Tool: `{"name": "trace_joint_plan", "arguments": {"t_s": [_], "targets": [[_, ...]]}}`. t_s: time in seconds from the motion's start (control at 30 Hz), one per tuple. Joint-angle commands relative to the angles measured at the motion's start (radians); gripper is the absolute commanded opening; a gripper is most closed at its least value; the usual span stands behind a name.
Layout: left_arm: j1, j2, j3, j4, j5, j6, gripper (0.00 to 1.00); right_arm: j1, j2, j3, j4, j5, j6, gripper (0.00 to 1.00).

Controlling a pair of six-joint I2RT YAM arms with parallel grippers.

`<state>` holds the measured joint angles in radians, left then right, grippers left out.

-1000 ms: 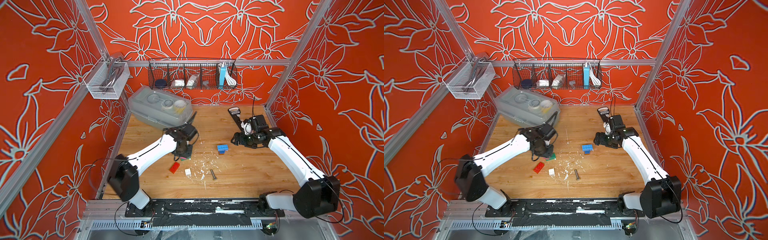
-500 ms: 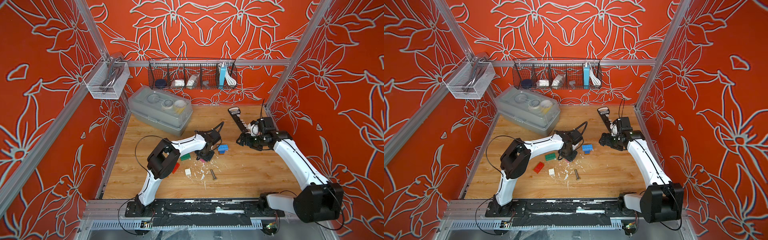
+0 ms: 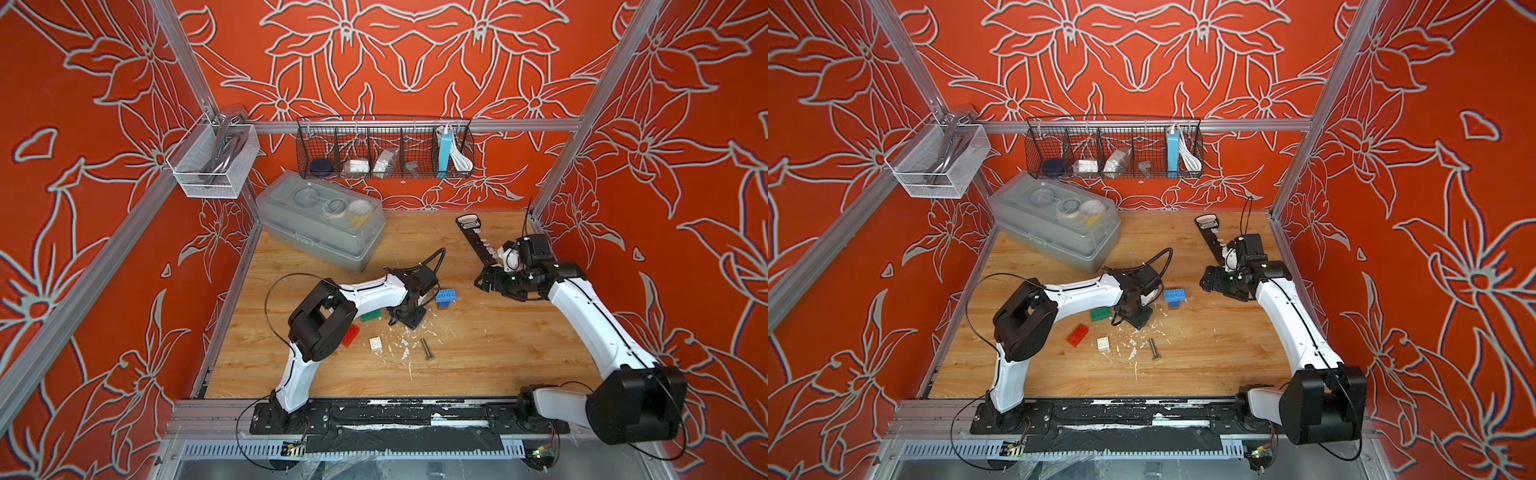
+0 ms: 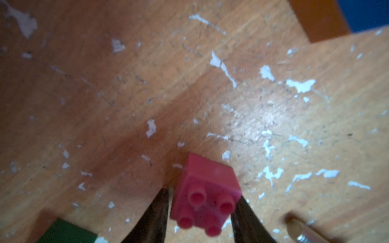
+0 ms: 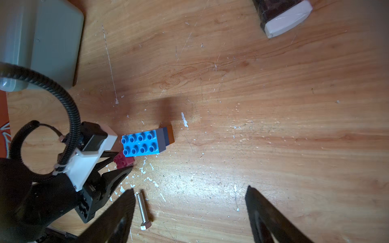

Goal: Assemble a spoon with lego
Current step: Place the lego brick at the center of the board.

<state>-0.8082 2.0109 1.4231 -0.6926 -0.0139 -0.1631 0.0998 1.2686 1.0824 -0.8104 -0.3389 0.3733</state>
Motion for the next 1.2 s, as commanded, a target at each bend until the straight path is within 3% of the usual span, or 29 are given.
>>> {"name": "trace_joint_plan", "arguments": {"t_s": [0.0, 0.43, 1.17], "targets": [[-0.008, -0.094, -0.056, 0.109, -0.020, 0.051, 0.47, -0.008, -0.003, -0.012, -0.015, 0.000, -0.020, 0.86], [-0.008, -0.125, -0.133, 0.222, 0.050, 0.137, 0.47, -0.017, 0.005, -0.012, -0.012, -0.001, -0.031, 0.86], [-0.008, -0.087, -0.136, 0.208, 0.015, 0.180, 0.43, -0.019, 0.017, -0.017, -0.006, -0.008, -0.037, 0.86]]}}
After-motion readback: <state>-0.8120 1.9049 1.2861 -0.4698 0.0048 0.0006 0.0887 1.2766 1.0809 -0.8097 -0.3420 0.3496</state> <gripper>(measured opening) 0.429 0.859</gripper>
